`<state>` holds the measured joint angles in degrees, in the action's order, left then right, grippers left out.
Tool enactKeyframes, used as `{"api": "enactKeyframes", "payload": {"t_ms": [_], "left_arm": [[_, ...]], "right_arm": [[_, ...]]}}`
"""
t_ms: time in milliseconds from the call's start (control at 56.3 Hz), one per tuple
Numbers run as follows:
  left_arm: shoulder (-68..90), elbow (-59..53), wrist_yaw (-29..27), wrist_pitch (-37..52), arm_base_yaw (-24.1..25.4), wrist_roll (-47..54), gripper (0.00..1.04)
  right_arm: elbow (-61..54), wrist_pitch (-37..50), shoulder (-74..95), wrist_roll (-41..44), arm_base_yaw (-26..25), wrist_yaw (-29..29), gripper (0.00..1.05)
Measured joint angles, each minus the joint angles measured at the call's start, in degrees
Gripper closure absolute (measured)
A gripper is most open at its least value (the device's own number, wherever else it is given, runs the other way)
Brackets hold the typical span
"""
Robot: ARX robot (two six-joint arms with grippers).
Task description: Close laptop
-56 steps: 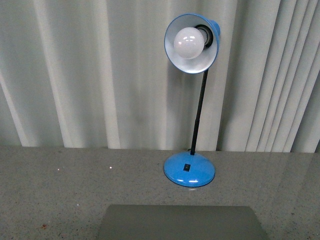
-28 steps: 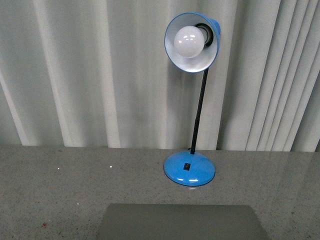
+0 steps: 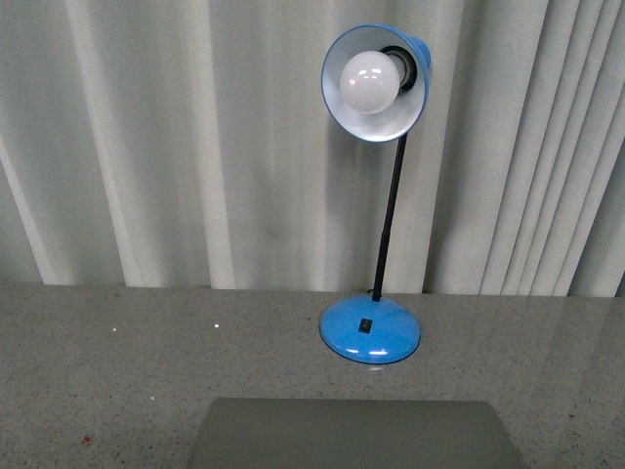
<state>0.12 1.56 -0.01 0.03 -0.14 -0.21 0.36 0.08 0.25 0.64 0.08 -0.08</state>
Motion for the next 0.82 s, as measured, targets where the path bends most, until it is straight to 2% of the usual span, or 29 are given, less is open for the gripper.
{"api": "enactKeyframes", "payload": {"t_ms": [89, 160, 817], "left_arm": [[0.0, 0.0, 0.0, 0.0, 0.0, 0.0, 0.06], [0.0, 0.0, 0.0, 0.0, 0.0, 0.02, 0.08], [0.0, 0.0, 0.0, 0.0, 0.0, 0.04, 0.07]], "right_arm": [[0.0, 0.0, 0.0, 0.0, 0.0, 0.0, 0.17], [0.0, 0.0, 0.0, -0.02, 0.0, 0.0, 0.06], [0.0, 0.0, 0.0, -0.04, 0.0, 0.0, 0.07]]}}
